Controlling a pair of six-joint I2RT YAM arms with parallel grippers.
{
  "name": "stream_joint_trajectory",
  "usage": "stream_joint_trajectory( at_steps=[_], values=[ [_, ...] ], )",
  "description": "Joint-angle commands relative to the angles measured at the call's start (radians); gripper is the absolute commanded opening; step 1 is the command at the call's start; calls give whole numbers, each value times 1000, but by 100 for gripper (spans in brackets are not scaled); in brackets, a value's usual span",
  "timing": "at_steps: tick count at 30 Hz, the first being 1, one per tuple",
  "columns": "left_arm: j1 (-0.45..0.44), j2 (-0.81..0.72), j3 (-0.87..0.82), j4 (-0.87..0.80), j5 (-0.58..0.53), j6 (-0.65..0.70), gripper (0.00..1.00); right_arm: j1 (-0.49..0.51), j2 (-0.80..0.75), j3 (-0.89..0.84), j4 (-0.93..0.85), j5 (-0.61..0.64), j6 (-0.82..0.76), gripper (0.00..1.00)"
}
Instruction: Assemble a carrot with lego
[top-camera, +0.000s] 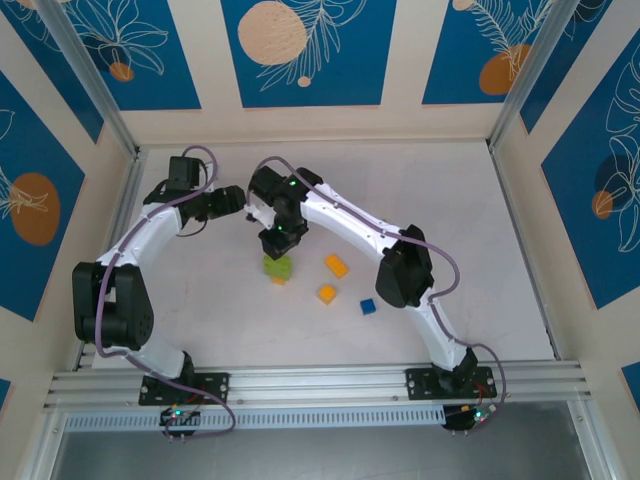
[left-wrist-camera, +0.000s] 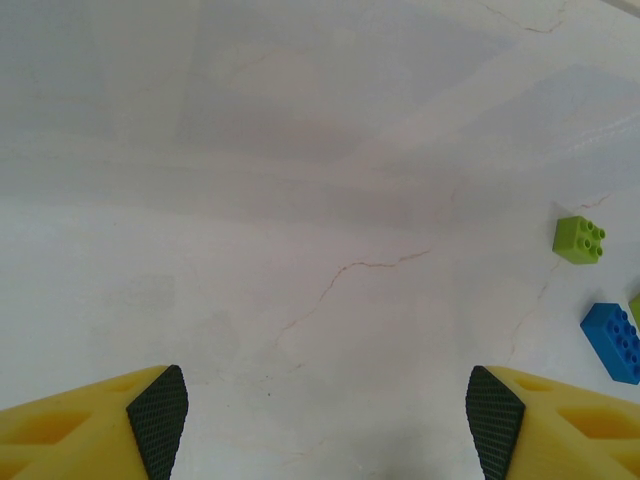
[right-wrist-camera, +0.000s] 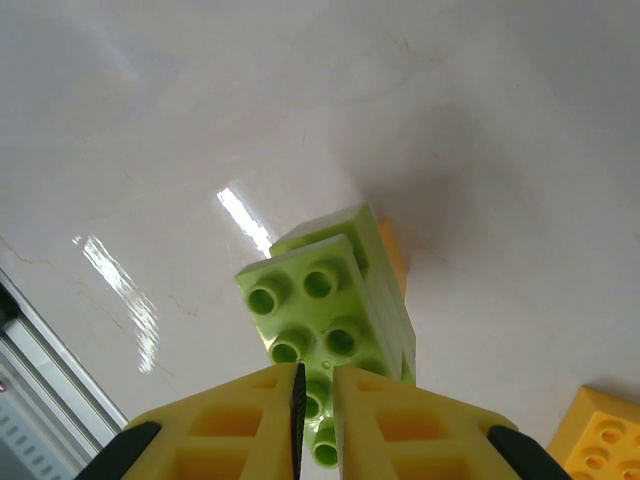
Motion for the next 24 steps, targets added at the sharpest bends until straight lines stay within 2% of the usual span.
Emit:
stream_joint_trajectory(
  at_steps=[1,4,6,10,13,17,20,24],
  values=[
    [19,-25,-4,0,26,-6,76,-7,-85,9,43,-19,29,21],
    [19,-26,-5,0,26,-6,76,-9,-112,23,44,25,35,21],
    [19,-26,-4,0,27,-7,76,-23,-131,17,53,79,52,26],
    [20,-23,-1,2,33,-12,76,-107,-122,3,44,206,111,50],
    [19,-24,1,2,35,-13,76,-193,-99,-41,59,277,182,60],
    [20,-16,6,3,38,-16,76,-288,-95,-170,176,300,222,65],
    [21,-8,7,5,39,-16,76,-348,-53,-183,210,256,265,66],
    [20,-4,5,5,36,-13,76,-379,10,-162,221,248,320,67]
  ],
)
